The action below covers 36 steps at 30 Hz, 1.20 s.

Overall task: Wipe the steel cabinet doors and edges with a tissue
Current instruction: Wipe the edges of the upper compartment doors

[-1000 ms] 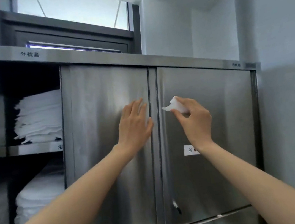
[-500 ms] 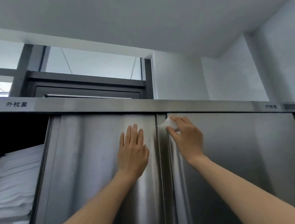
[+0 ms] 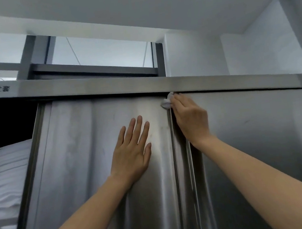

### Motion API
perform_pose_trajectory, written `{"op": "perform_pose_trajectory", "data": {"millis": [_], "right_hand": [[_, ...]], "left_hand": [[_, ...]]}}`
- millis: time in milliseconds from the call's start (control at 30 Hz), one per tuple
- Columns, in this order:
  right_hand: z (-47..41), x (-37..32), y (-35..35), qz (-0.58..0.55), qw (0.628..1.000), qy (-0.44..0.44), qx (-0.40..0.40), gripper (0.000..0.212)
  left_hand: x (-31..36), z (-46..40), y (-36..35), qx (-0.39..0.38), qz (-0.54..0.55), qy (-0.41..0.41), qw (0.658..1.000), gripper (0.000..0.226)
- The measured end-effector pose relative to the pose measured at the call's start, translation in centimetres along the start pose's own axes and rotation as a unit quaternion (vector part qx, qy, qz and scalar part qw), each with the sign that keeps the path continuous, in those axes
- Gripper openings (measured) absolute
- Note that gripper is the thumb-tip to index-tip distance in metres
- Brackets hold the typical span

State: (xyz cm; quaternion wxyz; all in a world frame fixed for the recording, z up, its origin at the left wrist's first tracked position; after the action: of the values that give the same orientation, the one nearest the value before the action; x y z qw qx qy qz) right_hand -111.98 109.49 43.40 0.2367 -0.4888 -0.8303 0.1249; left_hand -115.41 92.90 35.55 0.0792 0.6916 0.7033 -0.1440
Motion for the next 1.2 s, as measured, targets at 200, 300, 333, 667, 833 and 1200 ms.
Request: {"op": "perform_pose_trajectory", "data": {"millis": [200,300,333,667,833,1200], "right_hand": [[5.7,-1.8,-0.2,-0.005,0.993,-0.017,-0.114,0.056],[8.7,-3.0,0.5,-0.036,0.978,-0.05,-0.201,0.071],[8.7,-2.9,0.4,-0.029,0.972,-0.045,-0.228,0.076],[7.7,-2.5,-0.4,-0.024,0.961,-0.077,-0.265,0.082],[11.9,-3.4,1.8,0.003,0.945,-0.023,-0.327,0.087],[9.7,-3.5,1.2,-0.026,0.954,-0.058,-0.294,0.089]], "left_hand": [[0.1,0.0,0.1,0.005,-0.002,0.002,1.0,0.061],[0.1,-0.1,0.3,0.011,-0.002,-0.002,1.0,0.062],[0.1,-0.1,0.4,0.012,-0.002,-0.002,1.0,0.062],[0.0,0.0,0.5,0.02,0.003,-0.003,1.0,0.061],[0.1,-0.1,0.2,0.009,0.004,0.002,1.0,0.062],[0.1,0.0,0.3,0.003,0.01,-0.002,1.0,0.063]]}}
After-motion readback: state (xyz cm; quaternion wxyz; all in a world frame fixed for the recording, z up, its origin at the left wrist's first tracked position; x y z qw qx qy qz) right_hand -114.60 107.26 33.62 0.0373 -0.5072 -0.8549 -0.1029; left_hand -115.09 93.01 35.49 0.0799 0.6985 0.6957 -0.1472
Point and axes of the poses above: each hand's wrist, its own z-axis away from the middle knuckle, its own y-axis out of the back of the hand, x = y × z, the point moved 9 cm from there along -z, towards the middle knuckle, and after that the axes turned 10 degrees about x, right-handed, at the moved point
